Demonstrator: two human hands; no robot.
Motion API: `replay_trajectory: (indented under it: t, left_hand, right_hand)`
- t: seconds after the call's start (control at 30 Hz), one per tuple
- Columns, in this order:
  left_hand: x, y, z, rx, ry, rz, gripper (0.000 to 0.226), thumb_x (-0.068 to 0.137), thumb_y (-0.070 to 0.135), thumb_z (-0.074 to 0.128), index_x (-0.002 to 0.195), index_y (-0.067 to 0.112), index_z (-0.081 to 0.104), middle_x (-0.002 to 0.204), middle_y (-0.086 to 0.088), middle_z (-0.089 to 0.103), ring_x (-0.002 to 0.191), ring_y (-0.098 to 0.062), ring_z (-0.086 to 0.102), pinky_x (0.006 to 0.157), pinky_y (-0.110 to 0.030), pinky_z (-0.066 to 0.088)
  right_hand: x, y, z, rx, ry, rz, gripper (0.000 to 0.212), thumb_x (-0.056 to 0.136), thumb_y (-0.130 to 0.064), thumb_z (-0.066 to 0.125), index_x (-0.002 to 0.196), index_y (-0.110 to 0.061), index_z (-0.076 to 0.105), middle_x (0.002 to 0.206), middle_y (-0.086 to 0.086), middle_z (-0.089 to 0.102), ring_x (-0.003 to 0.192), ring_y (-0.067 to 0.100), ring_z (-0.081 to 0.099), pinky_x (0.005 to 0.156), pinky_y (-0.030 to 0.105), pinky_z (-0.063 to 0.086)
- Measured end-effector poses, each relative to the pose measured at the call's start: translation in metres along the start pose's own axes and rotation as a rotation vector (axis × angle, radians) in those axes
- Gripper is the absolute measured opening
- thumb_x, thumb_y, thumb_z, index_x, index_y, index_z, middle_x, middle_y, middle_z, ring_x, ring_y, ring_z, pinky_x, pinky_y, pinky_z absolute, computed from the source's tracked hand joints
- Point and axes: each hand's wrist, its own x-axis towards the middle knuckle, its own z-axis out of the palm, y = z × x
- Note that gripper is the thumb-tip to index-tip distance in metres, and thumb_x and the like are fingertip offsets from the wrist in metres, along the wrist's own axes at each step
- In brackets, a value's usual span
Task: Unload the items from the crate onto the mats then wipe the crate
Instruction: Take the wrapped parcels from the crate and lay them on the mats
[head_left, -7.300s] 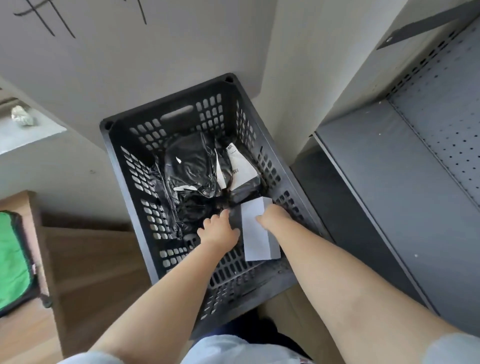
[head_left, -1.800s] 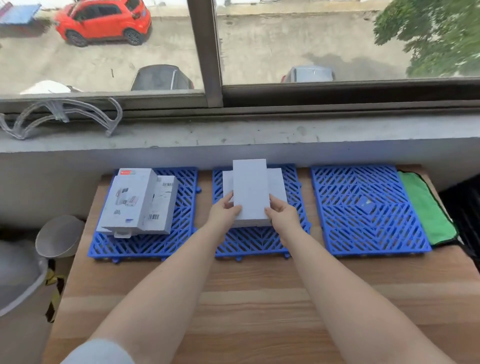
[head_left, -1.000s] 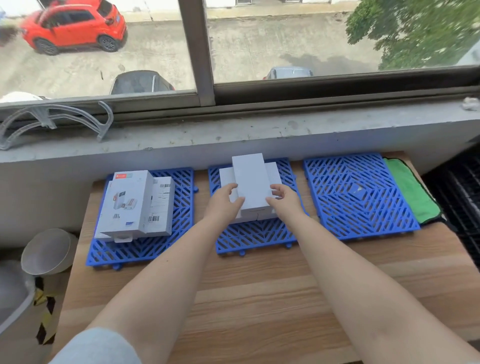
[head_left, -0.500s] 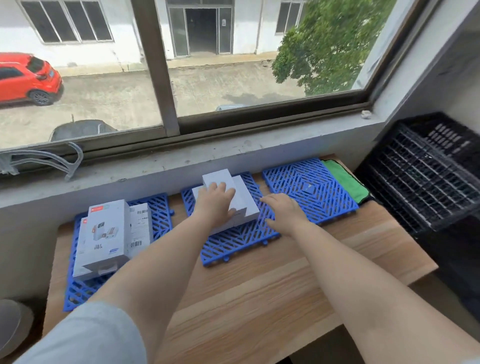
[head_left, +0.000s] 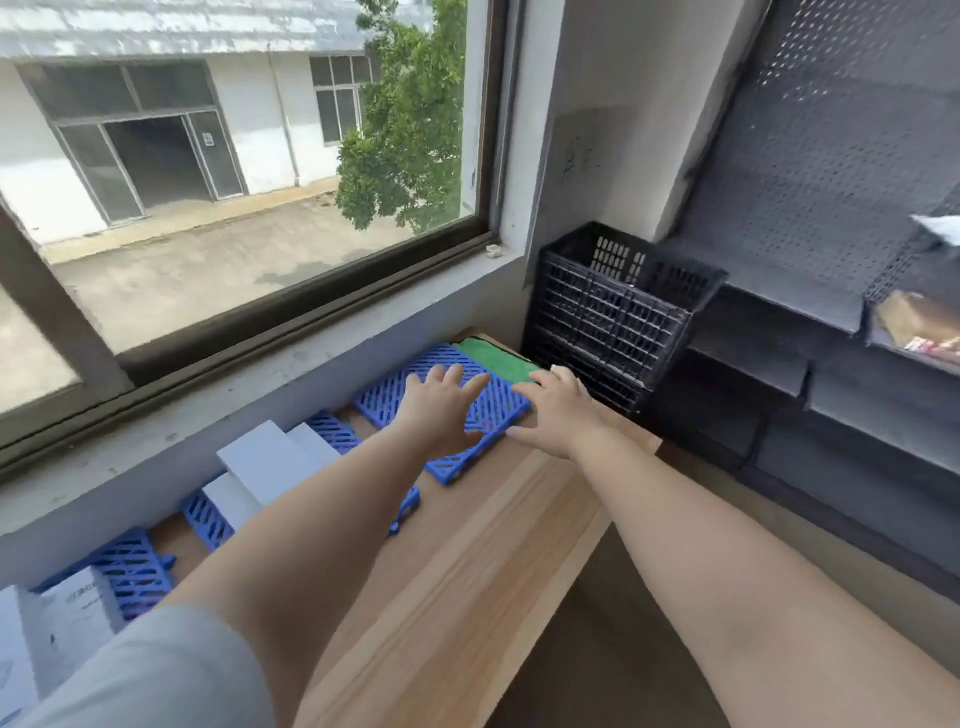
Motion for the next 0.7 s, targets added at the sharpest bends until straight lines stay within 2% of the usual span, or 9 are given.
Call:
replay_trajectory:
  t: [0.13,0.3,0.47,0.7]
  left_hand:
    - [0.029,0.061,-0.022,0.015,0.056,0.099,0.086,0.084,0.065,0.056,0.154,0.032,0.016,0.151,-0.008,0.030,0.135,-0.031,0.031,0.100,-0.048,0.037]
    - [0.069,0.152,-0.052,-0.004,0.121,0.185,0.089,0.082,0.067,0.055,0.154,0.034,0.016,0.156,-0.010,0.024,0.138,-0.033,0.027,0.104,-0.050,0.036]
    - [0.110,0.275,-0.076,0.006,0.132,0.287,0.088,0.084,0.068,0.053,0.154,0.036,0.012,0.160,-0.011,0.016,0.142,-0.036,0.022,0.105,-0.054,0.035]
    - [0.169,0.409,-0.115,-0.067,0.206,0.302,0.085,0.086,0.066,0.053,0.154,0.035,0.011,0.160,-0.010,0.017,0.144,-0.036,0.019,0.107,-0.057,0.032]
  right_hand:
    - [-0.031,0.057,-0.011,0.081,-0.001,0.110,0.081,0.080,-0.067,0.059,0.148,-0.030,0.035,0.152,0.000,0.034,0.143,0.030,0.018,0.117,0.044,0.019]
    - [-0.074,0.150,-0.044,0.110,0.018,0.184,0.081,0.082,-0.067,0.056,0.149,-0.030,0.032,0.151,-0.002,0.035,0.141,0.025,0.020,0.114,0.043,0.025]
    - [-0.133,0.256,-0.066,0.171,0.089,0.274,0.076,0.084,-0.056,0.062,0.149,-0.029,0.033,0.150,-0.004,0.037,0.142,0.023,0.020,0.110,0.043,0.031]
    - [-0.187,0.396,-0.100,0.102,0.164,0.357,0.068,0.089,-0.048,0.060,0.148,-0.029,0.034,0.149,-0.002,0.038,0.140,0.024,0.023,0.107,0.043,0.033]
